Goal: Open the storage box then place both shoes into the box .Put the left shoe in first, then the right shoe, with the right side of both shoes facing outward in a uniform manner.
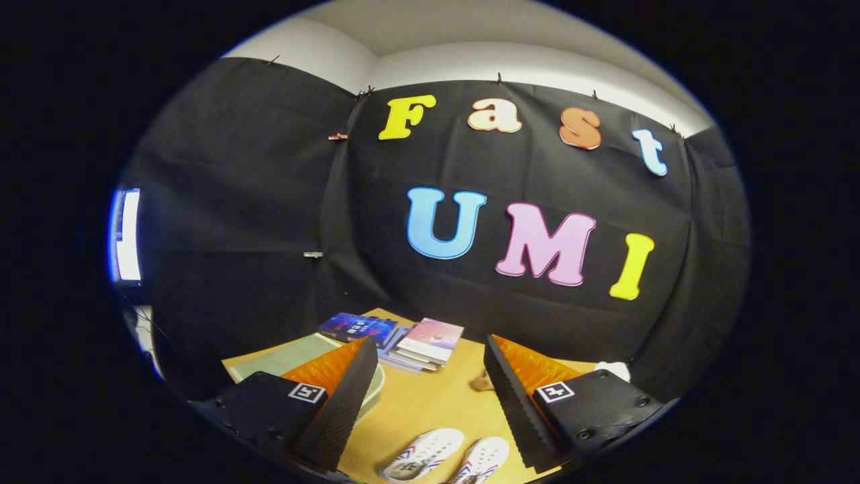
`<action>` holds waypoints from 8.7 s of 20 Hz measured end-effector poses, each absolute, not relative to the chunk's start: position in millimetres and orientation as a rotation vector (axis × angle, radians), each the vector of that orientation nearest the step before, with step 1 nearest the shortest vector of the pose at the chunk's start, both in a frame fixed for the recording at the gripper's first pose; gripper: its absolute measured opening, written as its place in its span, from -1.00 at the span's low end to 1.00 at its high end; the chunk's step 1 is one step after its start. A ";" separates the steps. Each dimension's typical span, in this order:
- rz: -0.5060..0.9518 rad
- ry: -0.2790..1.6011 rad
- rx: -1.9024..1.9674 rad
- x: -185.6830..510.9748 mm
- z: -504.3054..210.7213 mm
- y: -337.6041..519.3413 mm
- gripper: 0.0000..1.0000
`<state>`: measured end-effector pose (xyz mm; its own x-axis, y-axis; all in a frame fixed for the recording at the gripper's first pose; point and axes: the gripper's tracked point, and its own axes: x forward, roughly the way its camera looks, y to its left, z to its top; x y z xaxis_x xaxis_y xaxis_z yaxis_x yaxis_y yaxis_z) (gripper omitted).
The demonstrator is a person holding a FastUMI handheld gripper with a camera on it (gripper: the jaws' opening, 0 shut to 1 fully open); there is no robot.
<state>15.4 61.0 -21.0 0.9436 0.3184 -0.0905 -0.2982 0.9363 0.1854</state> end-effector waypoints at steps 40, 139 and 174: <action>1.021 1.105 1.669 17.7 -235.8 247.6 0.09; 0.265 1.202 0.680 -21.2 -327.5 66.6 0.62; 0.197 1.185 0.796 6.5 -220.0 86.5 -0.86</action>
<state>6.5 86.5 -220.0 0.3951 0.5308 -0.7498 0.2603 0.7181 0.6455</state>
